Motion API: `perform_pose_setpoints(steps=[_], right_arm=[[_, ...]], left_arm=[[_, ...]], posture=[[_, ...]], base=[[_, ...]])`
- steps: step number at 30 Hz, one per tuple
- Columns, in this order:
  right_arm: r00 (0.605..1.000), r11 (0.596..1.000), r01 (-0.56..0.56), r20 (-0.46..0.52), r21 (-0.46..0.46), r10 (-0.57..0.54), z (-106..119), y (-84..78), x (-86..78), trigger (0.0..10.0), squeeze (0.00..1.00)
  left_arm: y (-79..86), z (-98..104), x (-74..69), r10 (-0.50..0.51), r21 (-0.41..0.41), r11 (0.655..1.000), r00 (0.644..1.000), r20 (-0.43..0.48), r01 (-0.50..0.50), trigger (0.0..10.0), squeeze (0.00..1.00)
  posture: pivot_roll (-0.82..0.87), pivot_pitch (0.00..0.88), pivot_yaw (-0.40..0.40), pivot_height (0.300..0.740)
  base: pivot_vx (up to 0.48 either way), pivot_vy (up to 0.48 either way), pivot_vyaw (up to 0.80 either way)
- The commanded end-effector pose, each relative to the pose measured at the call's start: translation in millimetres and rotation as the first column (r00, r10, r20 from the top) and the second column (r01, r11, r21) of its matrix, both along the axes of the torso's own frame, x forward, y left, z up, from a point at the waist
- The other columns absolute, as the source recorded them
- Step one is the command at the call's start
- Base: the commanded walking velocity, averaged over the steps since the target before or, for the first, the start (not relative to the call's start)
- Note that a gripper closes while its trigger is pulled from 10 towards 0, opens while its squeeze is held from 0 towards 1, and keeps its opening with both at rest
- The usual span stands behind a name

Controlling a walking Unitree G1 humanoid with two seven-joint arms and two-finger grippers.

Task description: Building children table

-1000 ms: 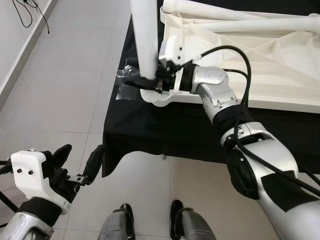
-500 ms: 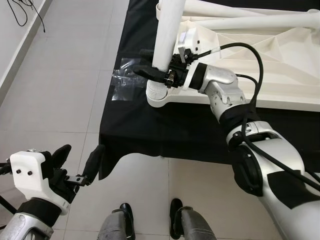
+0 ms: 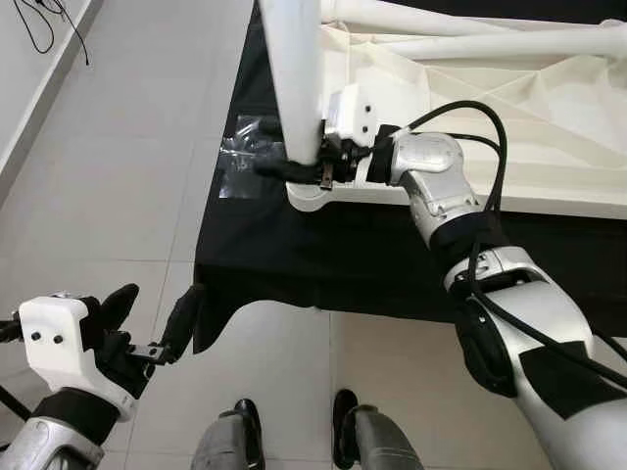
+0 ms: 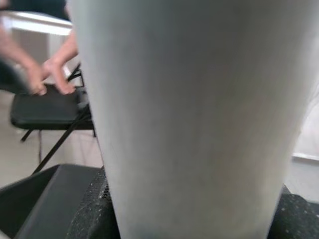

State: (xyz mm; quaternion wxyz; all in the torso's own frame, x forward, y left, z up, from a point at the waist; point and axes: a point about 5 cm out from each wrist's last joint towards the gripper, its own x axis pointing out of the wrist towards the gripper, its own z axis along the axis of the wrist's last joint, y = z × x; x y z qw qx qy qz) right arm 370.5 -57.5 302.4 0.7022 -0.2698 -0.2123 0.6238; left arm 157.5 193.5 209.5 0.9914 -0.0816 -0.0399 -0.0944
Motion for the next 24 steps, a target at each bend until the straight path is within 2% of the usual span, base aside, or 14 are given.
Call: perform_pose_setpoints(steps=[1,5,10,11,13,15,19,24], right_arm=[[0.991,0.985,-0.090,-0.110,-0.146,0.074,-36,8.1,-5.1,10.0,0.00],[0.984,0.972,-0.134,-0.146,-0.195,0.107,-38,11.4,-6.9,10.0,0.00],[0.980,0.970,-0.126,-0.181,-0.207,0.088,-40,11.6,-5.0,10.0,0.00],[0.982,0.973,-0.094,-0.179,-0.210,0.057,-41,11.9,-2.8,10.0,0.00],[0.985,0.980,-0.057,-0.171,-0.193,0.024,-40,12.6,-0.5,10.0,0.00],[0.985,0.992,0.043,-0.161,-0.120,-0.062,-31,14.9,6.0,10.0,0.00],[0.972,0.995,0.089,-0.213,-0.054,-0.099,-22,15.0,10.2,10.0,0.00],[0.953,0.993,0.085,-0.284,-0.086,-0.107,-30,14.8,11.0,10.0,0.00]], left_arm=[[1.0,-2,-1.5,0.002,0.008,1.000,1.000,-0.014,-0.002,10.0,0.00],[0.7,-2,-1.1,0.004,0.008,1.000,1.000,-0.012,-0.004,10.0,0.00],[0.4,-2,-1.2,0.005,0.007,1.000,1.000,-0.011,-0.005,10.0,0.00],[0.3,-2,-1.3,0.005,0.006,1.000,1.000,-0.010,-0.004,10.0,0.00],[0.3,-1,-1.5,0.004,0.005,1.000,1.000,-0.009,-0.004,10.0,0.00],[0.4,-1,-1.7,0.004,0.006,1.000,1.000,-0.009,-0.004,10.0,0.00],[0.4,-1,-1.9,0.005,0.005,1.000,1.000,-0.009,-0.005,10.0,0.00],[0.4,-1,-2.0,0.004,0.004,1.000,1.000,-0.009,-0.004,10.0,0.00]], posture=[[0.09,0.400,-0.037,0.740],[0.09,0.399,-0.040,0.740],[0.09,0.399,-0.041,0.740],[0.09,0.399,-0.041,0.740],[0.09,0.403,-0.042,0.740],[0.09,0.404,-0.041,0.740],[0.09,0.405,-0.041,0.740],[0.08,0.413,-0.042,0.740]], base=[[0.000,0.000,0.00],[0.000,0.000,0.00],[0.000,0.000,0.00],[0.000,0.000,0.00],[0.000,0.000,0.00],[0.000,0.000,0.00],[0.000,0.000,0.00],[0.000,0.000,0.00]])
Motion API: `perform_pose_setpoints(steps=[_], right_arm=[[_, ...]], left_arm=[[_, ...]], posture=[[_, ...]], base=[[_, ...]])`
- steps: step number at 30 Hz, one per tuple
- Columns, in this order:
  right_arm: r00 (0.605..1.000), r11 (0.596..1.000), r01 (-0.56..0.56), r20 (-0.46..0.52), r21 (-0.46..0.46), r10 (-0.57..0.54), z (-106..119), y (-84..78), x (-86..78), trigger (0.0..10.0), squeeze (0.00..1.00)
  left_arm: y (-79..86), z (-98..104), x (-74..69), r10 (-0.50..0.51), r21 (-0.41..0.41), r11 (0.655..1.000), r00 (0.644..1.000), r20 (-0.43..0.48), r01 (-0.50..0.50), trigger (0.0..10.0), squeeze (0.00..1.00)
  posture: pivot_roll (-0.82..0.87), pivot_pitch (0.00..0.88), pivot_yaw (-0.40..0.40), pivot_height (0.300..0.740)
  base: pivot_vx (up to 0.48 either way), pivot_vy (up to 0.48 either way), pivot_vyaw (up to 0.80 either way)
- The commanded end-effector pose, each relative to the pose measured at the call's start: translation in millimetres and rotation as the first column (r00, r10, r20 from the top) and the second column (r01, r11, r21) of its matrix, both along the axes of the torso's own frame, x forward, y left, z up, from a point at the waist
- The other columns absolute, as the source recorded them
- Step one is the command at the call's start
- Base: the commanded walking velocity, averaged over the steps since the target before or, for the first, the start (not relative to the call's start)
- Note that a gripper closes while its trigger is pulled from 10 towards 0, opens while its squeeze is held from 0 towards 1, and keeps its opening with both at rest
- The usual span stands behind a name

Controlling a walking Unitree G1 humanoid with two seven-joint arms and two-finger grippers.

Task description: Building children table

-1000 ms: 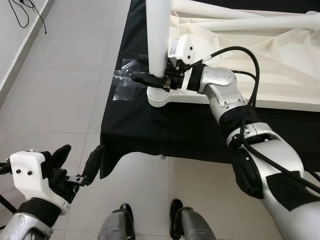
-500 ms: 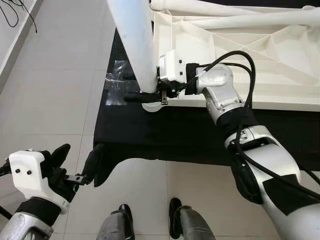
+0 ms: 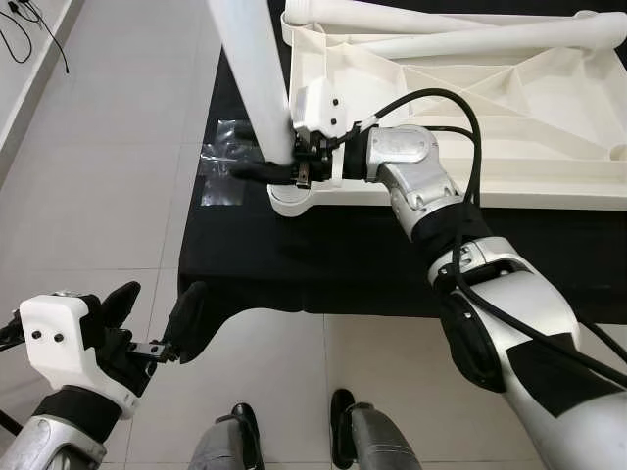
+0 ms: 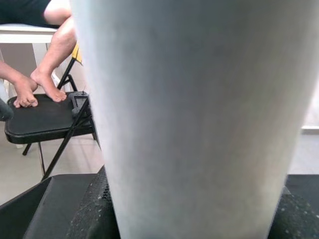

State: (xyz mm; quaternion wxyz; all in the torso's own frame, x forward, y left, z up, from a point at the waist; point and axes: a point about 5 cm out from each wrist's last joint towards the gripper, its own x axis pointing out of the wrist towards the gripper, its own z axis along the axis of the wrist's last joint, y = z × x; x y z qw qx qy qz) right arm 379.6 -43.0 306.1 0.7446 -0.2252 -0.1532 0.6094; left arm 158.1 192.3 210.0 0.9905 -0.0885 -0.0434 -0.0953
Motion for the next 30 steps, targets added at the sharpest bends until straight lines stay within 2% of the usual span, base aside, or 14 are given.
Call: perform_pose_setpoints(steps=[1,2,3,4,8,10,13,16,22,27,28,30], right_arm=[[0.985,0.993,-0.001,-0.171,-0.122,-0.020,-40,-0.1,1.9,10.0,0.00],[0.985,0.993,-0.001,-0.171,-0.122,-0.020,-40,-0.1,1.9,10.0,0.00],[0.981,0.988,-0.011,-0.192,-0.155,-0.019,-47,-0.5,1.0,10.0,0.00],[0.973,0.978,-0.068,-0.228,-0.199,0.022,-62,-0.4,-3.7,10.0,0.00],[0.970,0.976,-0.085,-0.240,-0.201,0.035,-65,0.0,-5.1,10.0,0.00],[0.952,0.967,-0.167,-0.285,-0.194,0.108,-75,0.2,-12.2,10.0,0.00],[0.943,0.962,-0.194,-0.306,-0.193,0.129,-80,-0.2,-14.9,10.0,0.00],[0.924,0.967,-0.188,-0.364,-0.170,0.116,-86,-1.3,-14.9,10.0,0.00],[0.913,0.976,-0.162,-0.398,-0.143,0.093,-86,-1.9,-12.6,10.0,0.00],[0.903,0.988,-0.099,-0.428,-0.116,0.040,-89,-5.2,-9.6,10.0,0.00],[0.888,0.989,-0.084,-0.460,-0.118,0.020,-97,-7.0,-11.5,10.0,0.00],[0.811,0.994,-0.019,-0.582,-0.110,-0.049,-122,-5.7,-17.2,10.0,0.00]], left_arm=[[1.5,-1,-2.5,0.006,0.018,1.000,1.000,-0.014,-0.006,10.0,0.00],[1.5,-1,-2.5,0.006,0.018,1.000,1.000,-0.014,-0.006,10.0,0.00],[1.4,-1,-2.6,0.007,0.017,1.000,1.000,-0.014,-0.006,10.0,0.00],[1.3,-1,-3.0,0.007,0.016,1.000,1.000,-0.013,-0.007,10.0,0.00],[1.3,-1,-3.2,0.008,0.015,1.000,1.000,-0.013,-0.008,10.0,0.00],[1.3,-1,-3.4,0.008,0.013,1.000,1.000,-0.012,-0.008,10.0,0.00],[1.3,0,-3.3,0.008,0.013,1.000,1.000,-0.011,-0.008,10.0,0.00],[1.3,0,-3.1,0.007,0.011,1.000,1.000,-0.010,-0.007,10.0,0.00],[1.2,0,-2.9,0.007,0.010,1.000,1.000,-0.010,-0.007,10.0,0.00],[1.6,0,-3.3,0.009,0.008,1.000,1.000,-0.008,-0.009,10.0,0.00],[1.7,0,-3.8,0.010,0.007,1.000,1.000,-0.008,-0.010,10.0,0.00],[1.7,0,-4.8,0.010,0.004,1.000,1.000,-0.009,-0.010,10.0,0.00]], posture=[[0.08,0.413,-0.043,0.740],[0.08,0.413,-0.043,0.740],[0.08,0.415,-0.043,0.740],[0.08,0.418,-0.045,0.740],[0.08,0.418,-0.045,0.740],[0.08,0.426,-0.044,0.740],[0.08,0.426,-0.044,0.740],[0.08,0.429,-0.045,0.740],[0.08,0.429,-0.046,0.740],[0.08,0.435,-0.047,0.740],[0.07,0.435,-0.048,0.740],[0.07,0.432,-0.051,0.740]], base=[[0.000,0.000,0.00],[0.000,0.000,0.00],[0.000,0.000,0.00],[0.000,0.000,0.00],[0.000,0.000,0.00],[0.000,0.000,0.00],[0.000,0.000,0.00],[0.000,0.000,0.00],[0.000,0.000,0.00],[0.000,0.000,0.00],[0.000,0.000,0.00],[0.000,0.000,0.00]])
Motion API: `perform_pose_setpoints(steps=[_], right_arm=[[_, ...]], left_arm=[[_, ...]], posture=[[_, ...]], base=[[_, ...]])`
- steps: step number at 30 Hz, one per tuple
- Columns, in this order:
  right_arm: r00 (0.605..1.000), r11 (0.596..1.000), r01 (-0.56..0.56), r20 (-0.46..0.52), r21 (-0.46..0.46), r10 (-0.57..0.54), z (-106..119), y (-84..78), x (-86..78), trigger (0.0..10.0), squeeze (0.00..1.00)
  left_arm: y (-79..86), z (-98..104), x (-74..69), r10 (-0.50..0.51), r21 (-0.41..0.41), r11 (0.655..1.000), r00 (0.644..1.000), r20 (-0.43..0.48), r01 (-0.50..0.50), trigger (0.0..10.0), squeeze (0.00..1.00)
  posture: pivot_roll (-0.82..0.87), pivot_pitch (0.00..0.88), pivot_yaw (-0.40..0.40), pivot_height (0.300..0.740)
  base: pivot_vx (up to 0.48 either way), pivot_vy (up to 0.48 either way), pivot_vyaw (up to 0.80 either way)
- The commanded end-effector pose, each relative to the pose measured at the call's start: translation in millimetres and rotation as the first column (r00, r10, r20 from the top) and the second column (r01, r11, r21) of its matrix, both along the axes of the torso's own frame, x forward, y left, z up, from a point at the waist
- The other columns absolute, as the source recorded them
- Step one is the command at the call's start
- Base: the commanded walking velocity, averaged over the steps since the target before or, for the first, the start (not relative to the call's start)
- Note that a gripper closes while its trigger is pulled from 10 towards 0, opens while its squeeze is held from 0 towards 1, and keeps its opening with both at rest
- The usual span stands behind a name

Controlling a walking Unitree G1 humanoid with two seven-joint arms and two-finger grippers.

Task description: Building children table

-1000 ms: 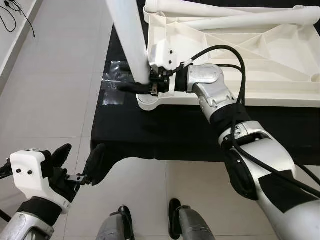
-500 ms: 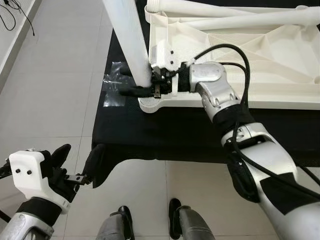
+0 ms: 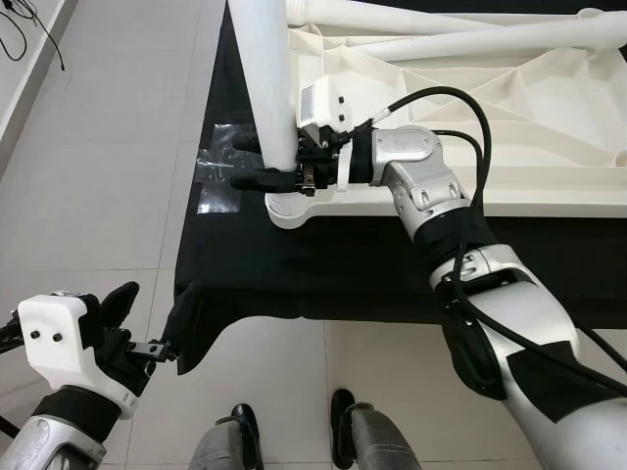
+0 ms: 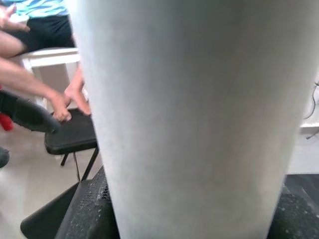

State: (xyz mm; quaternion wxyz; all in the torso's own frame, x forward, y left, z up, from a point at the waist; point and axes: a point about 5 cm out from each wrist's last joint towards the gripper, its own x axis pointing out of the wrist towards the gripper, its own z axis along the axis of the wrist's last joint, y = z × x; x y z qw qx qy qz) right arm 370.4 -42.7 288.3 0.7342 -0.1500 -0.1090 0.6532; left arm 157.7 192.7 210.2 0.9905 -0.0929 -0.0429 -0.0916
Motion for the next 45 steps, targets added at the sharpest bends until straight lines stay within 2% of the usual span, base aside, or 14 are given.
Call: perform_pose_setpoints(steps=[1,2,5,6,14,15,16,18,24,34,41,42,43,45], right_arm=[[0.900,0.982,0.031,-0.422,-0.185,-0.108,-104,-6.0,-8.0,10.0,0.00],[0.861,0.974,0.122,-0.467,-0.191,-0.200,-124,-2.6,-11.8,10.0,0.00],[0.832,0.962,0.186,-0.489,-0.199,-0.263,-135,-0.5,-14.6,10.0,0.00],[0.809,0.948,0.289,-0.497,-0.131,-0.315,-147,4.0,-22.3,10.0,0.00],[0.811,0.901,0.423,-0.404,-0.095,-0.424,-145,4.6,-21.3,10.0,0.00],[0.727,0.767,0.612,-0.243,-0.191,-0.642,-149,-5.4,-20.5,10.0,0.00],[0.727,0.767,0.612,-0.243,-0.191,-0.642,-149,-5.4,-20.5,10.0,0.00],[0.601,0.626,0.746,-0.172,-0.230,-0.780,-155,-10.5,-30.5,10.0,0.00],[0.439,0.484,0.859,-0.245,-0.168,-0.864,-152,1.8,-41.3,10.0,0.00],[0.393,0.453,0.878,-0.309,-0.154,-0.866,-147,13.2,-41.3,10.0,0.00],[0.342,0.413,0.895,-0.333,-0.168,-0.878,-150,13.3,-48.3,10.0,0.00],[0.337,0.407,0.899,-0.337,-0.164,-0.879,-149,13.8,-48.0,10.0,0.00],[0.328,0.399,0.904,-0.351,-0.155,-0.877,-148,15.2,-47.7,10.0,0.00],[0.326,0.399,0.904,-0.357,-0.153,-0.876,-148,16.1,-47.8,10.0,0.00]], left_arm=[[1.2,0,-4.5,0.003,0.013,1.000,1.000,-0.007,-0.003,10.0,0.00],[1.1,0,-4.9,0.003,0.012,1.000,1.000,-0.007,-0.003,10.0,0.00],[0.9,0,-5.2,0.003,0.012,1.000,1.000,-0.007,-0.003,10.0,0.00],[1.3,0,-5.2,0.004,0.013,1.000,1.000,-0.007,-0.004,10.0,0.00],[1.9,0,-4.3,0.002,0.016,1.000,1.000,-0.009,-0.002,10.0,0.00],[2.2,-1,-4.1,0.003,0.016,1.000,1.000,-0.009,-0.003,10.0,0.00],[2.2,-1,-4.1,0.003,0.016,1.000,1.000,-0.009,-0.003,10.0,0.00],[2.5,-1,-4.0,0.004,0.015,1.000,1.000,-0.009,-0.004,10.0,0.00],[4.2,-2,-1.5,0.007,0.022,1.000,1.000,-0.011,-0.007,10.0,0.00],[7.6,-4,2.7,0.019,0.019,1.000,1.000,-0.008,-0.019,10.0,0.00],[29.3,25,18.1,0.053,0.060,0.996,0.993,0.109,-0.059,10.0,0.00],[29.1,44,29.6,-0.003,0.058,0.998,0.983,0.181,-0.008,10.0,0.00],[23.3,84,49.2,-0.127,0.068,0.991,0.942,0.310,0.111,10.0,0.00],[16.7,105,58.3,-0.205,0.084,0.979,0.908,0.366,0.187,10.0,0.00]], posture=[[0.07,0.432,-0.051,0.740],[0.08,0.430,-0.054,0.740],[0.08,0.430,-0.054,0.740],[0.08,0.433,-0.049,0.740],[0.08,0.423,-0.048,0.740],[0.08,0.417,-0.053,0.740],[0.08,0.417,-0.053,0.740],[0.07,0.414,-0.059,0.740],[0.08,0.398,-0.047,0.740],[0.08,0.368,-0.041,0.740],[0.08,0.354,-0.029,0.740],[0.08,0.349,-0.024,0.740],[0.08,0.344,-0.019,0.740],[0.08,0.341,-0.013,0.740]], base=[[0.000,0.000,0.00],[0.000,0.000,0.00],[0.000,0.000,0.00],[0.000,0.000,0.00],[0.000,0.000,0.00],[0.000,0.000,0.00],[0.000,0.000,0.00],[0.000,0.000,0.00],[0.000,0.000,0.00],[0.000,0.000,0.00],[0.000,0.000,0.00],[0.000,0.000,0.00],[0.000,0.000,0.00],[0.000,0.000,0.00]])
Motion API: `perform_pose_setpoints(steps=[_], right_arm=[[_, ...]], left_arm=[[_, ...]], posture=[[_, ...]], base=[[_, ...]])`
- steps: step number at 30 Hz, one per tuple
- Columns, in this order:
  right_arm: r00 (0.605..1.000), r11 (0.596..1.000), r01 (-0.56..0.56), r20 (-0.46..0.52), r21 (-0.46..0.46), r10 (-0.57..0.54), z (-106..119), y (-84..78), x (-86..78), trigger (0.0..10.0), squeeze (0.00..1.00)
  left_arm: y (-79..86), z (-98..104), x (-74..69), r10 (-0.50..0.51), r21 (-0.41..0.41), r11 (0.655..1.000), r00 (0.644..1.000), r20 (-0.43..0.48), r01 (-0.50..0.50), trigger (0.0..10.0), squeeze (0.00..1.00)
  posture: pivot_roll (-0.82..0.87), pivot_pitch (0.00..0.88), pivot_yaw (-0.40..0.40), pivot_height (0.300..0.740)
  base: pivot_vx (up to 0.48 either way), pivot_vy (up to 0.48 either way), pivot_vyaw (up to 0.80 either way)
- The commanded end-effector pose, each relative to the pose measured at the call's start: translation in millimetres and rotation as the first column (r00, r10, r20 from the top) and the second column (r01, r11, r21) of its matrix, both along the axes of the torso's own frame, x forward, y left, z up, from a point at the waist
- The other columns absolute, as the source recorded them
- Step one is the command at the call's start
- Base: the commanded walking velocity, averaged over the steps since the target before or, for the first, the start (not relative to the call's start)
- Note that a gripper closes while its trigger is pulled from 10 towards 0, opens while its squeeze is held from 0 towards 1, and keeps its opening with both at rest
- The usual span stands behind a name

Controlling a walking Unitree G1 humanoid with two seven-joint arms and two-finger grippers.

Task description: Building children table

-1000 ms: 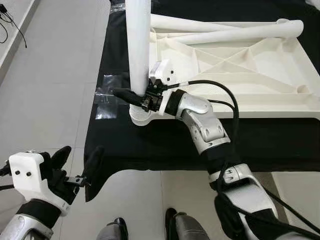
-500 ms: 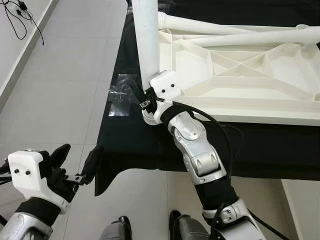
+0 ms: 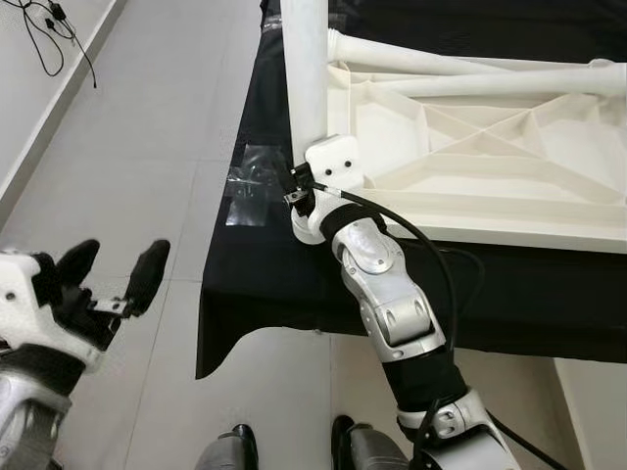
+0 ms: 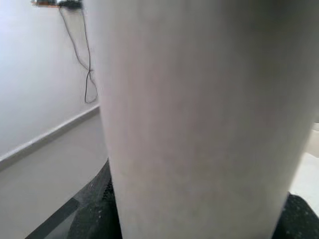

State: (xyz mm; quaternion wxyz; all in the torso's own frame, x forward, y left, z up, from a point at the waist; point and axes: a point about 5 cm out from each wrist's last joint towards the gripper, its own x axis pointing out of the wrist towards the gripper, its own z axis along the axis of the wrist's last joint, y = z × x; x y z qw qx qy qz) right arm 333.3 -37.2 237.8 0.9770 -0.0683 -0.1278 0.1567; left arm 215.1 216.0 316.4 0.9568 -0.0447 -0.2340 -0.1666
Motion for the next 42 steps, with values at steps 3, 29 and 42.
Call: perform_pose_setpoints(steps=[3,29,42], right_arm=[[0.882,0.999,0.033,-0.472,0.010,-0.025,-97,12.1,-11.0,10.0,0.00],[0.886,0.996,0.047,-0.464,0.081,-0.004,-90,23.9,-12.3,10.0,0.00],[0.891,0.994,0.049,-0.455,0.101,0.002,-87,24.1,-11.3,10.0,0.00]], left_arm=[[-17.6,24,13.4,-0.205,0.025,0.979,0.978,0.038,0.205,10.0,0.00],[-92.5,83,89.8,-0.734,0.247,0.616,0.659,-0.166,0.748,10.0,0.00],[-107.0,88,102.3,-0.746,0.399,0.537,0.640,-0.187,0.743,0.0,0.00]], posture=[[0.08,0.335,-0.007,0.740],[0.08,0.316,0.036,0.740],[0.07,0.311,0.049,0.740]], base=[[0.000,0.000,0.00],[0.000,0.000,0.00],[0.000,0.000,0.00]])
